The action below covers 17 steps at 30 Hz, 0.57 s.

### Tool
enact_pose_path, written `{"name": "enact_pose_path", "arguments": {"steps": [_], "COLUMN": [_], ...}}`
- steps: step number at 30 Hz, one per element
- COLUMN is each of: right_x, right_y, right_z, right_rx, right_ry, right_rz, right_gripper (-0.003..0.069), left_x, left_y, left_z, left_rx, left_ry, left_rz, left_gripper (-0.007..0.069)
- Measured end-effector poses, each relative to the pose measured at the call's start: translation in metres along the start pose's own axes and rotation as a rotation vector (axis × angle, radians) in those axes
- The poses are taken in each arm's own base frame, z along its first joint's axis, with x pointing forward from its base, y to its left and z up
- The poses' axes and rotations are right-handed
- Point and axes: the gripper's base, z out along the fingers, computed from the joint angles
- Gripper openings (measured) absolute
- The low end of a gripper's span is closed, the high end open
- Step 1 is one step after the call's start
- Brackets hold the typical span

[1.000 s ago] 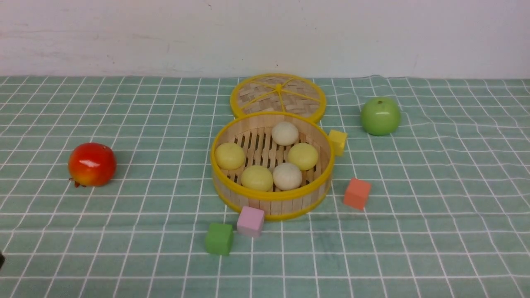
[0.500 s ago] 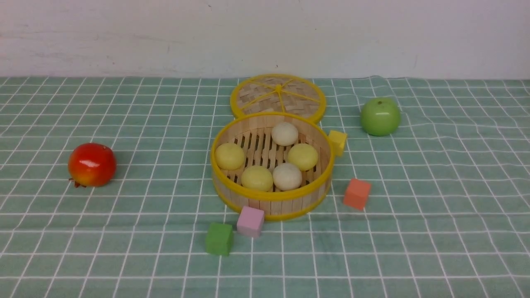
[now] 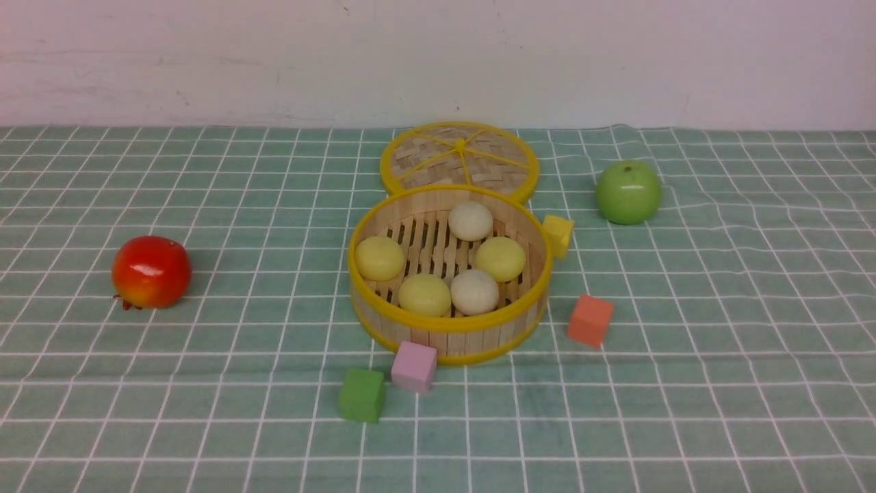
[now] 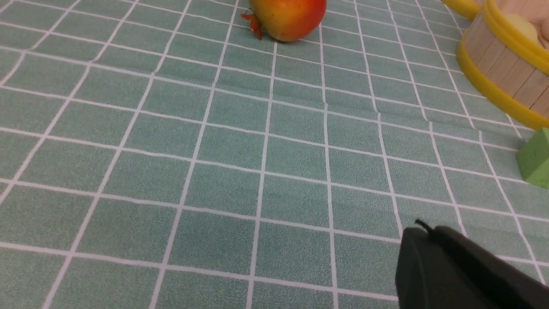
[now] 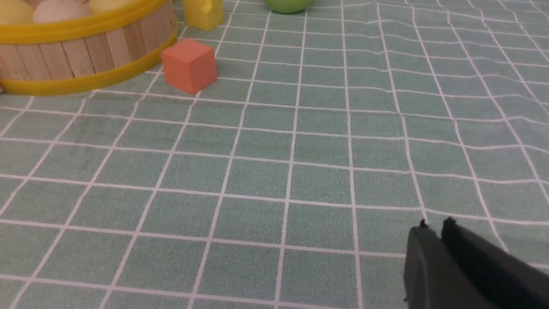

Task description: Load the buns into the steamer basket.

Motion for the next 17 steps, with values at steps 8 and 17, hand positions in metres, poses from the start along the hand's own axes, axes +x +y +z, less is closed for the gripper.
{"name": "enact_pose_path", "arguments": {"steps": [8, 17], "right_x": [0.0000, 0.0000], "right_y": [0.0000, 0.0000], "right_z": [0.0000, 0.0000], "right_rx": [0.000, 0.000], "right_ry": [0.000, 0.000], "right_rz": [0.000, -0.001], "right_gripper": [0.0062, 0.0071], "left_x": [0.0000, 0.0000], "left_y": [0.0000, 0.0000], "left_z": [0.0000, 0.0000], "left_rx": [0.000, 0.000], "left_ry": [0.000, 0.000], "left_rz": [0.000, 0.000], "left_gripper": [-0.0014, -0.0014]}}
